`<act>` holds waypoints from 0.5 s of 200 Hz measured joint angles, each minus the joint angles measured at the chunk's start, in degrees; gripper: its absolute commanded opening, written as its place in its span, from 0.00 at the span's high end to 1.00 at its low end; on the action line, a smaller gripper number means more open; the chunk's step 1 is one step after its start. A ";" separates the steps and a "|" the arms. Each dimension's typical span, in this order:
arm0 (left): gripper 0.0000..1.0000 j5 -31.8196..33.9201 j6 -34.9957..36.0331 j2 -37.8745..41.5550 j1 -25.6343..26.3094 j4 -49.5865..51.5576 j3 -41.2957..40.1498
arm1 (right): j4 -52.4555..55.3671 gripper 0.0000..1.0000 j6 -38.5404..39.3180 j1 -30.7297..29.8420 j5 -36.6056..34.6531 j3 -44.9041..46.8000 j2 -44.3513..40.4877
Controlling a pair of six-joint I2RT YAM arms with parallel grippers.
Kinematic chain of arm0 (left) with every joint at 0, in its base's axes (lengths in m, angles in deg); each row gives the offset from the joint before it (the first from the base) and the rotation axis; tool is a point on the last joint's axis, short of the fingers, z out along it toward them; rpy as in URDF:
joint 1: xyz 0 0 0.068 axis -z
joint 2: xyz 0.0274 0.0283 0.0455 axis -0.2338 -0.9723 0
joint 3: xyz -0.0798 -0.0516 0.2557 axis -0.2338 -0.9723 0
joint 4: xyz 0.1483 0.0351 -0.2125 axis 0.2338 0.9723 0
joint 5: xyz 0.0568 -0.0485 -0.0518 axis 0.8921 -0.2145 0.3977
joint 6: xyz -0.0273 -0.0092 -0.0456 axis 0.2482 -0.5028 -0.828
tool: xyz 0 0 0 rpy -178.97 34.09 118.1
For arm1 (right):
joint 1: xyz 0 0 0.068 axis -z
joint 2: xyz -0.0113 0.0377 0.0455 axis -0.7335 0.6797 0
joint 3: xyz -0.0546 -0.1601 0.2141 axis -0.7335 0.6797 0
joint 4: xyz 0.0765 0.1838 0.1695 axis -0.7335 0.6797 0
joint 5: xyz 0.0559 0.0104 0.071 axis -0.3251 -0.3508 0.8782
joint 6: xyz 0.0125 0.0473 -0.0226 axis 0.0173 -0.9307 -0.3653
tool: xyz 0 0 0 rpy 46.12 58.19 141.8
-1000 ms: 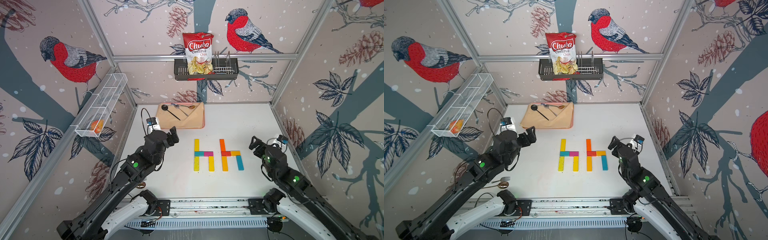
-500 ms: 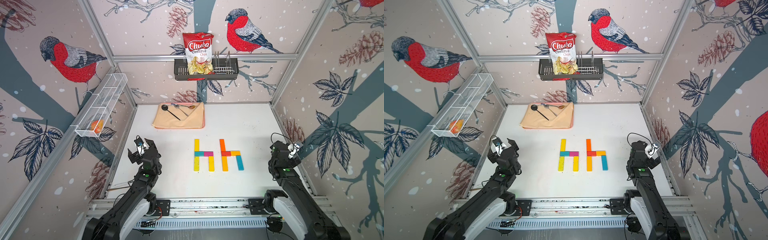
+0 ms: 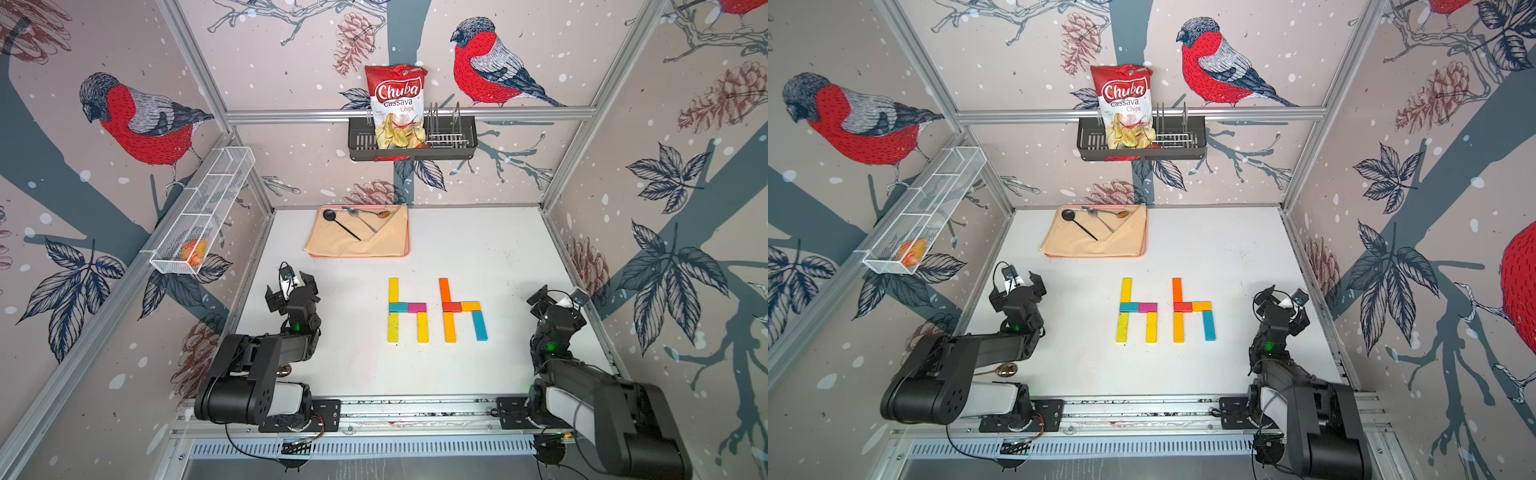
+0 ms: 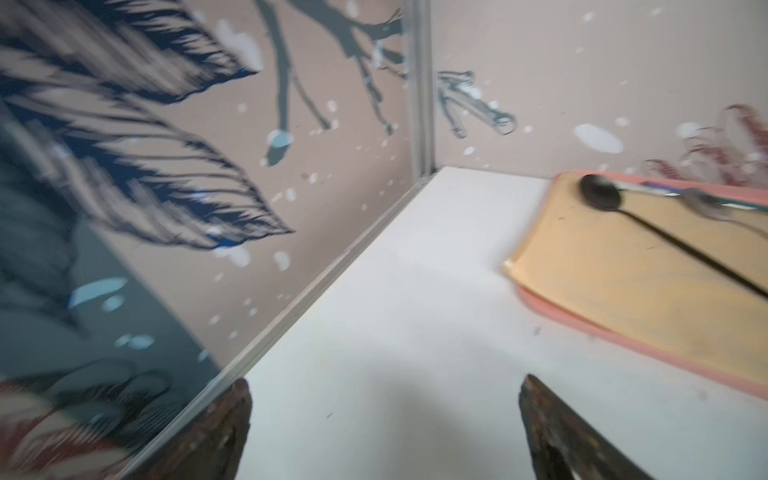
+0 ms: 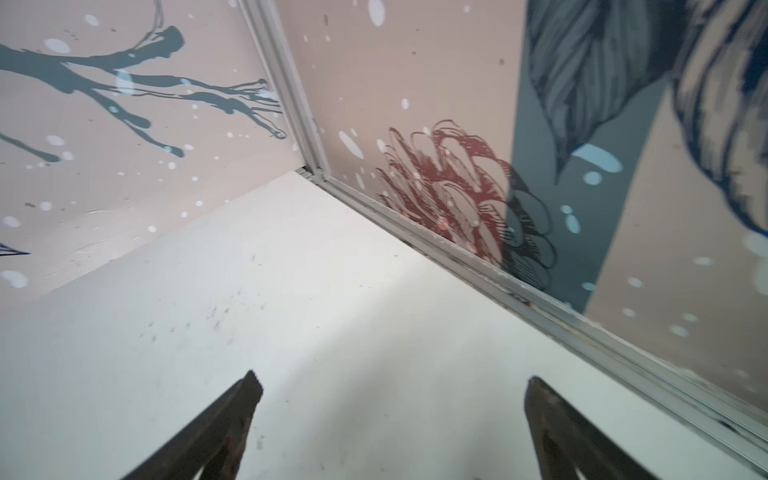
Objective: Assemble the letter h with building blocks
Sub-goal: Reset both arms
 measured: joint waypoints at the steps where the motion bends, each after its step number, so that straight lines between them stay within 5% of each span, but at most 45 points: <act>1: 0.02 -0.28 0.11 -0.07 -0.04 0.00 0.11 | -0.42 0.00 0.02 0.00 0.20 -0.15 0.42; 32: 0.02 -10.19 2.73 -0.20 -2.27 0.22 0.72 | -17.27 0.00 6.60 -7.02 5.66 -1.95 18.69; 63: 0.01 -13.29 -0.92 3.65 -2.62 -3.48 -5.05 | -19.30 0.00 9.62 -7.48 6.29 -6.51 18.93; 86: 0.01 -14.99 -2.27 -6.51 -2.56 -14.47 -7.23 | -19.61 0.00 9.40 -5.33 6.64 -6.36 19.21; 100: 0.02 -16.61 -2.23 -8.13 -2.58 -11.23 -6.47 | -19.63 0.00 9.38 -5.31 7.48 -6.32 19.26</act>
